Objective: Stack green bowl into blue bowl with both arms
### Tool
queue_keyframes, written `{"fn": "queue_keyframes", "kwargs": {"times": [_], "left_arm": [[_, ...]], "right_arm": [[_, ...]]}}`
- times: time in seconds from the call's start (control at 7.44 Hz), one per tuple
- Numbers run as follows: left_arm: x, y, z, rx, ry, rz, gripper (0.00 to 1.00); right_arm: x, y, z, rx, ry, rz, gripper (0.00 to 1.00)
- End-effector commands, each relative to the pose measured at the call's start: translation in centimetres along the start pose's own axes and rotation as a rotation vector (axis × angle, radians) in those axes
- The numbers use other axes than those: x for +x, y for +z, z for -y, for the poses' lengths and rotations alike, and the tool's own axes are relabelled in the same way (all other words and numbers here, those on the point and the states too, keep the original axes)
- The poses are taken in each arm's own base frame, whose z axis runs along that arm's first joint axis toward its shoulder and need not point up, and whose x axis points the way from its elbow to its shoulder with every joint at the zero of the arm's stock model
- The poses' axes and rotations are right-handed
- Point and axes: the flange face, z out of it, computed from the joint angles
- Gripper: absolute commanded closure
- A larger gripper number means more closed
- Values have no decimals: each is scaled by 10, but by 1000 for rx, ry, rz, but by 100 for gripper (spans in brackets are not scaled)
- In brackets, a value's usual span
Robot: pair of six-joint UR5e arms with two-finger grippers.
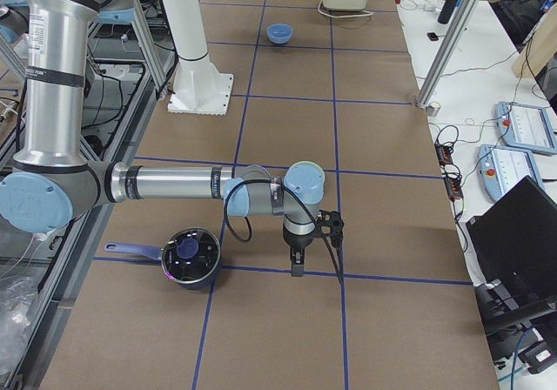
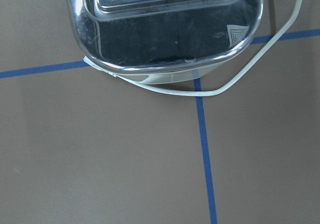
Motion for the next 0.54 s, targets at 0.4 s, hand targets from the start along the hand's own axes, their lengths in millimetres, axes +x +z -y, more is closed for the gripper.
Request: {"fn": "queue_keyframes", "kwargs": {"times": [0.4], "left_arm": [[16, -5, 7, 27, 52, 4, 1]], "right_arm": [[-2, -2, 0, 3, -3, 2, 0]]}}
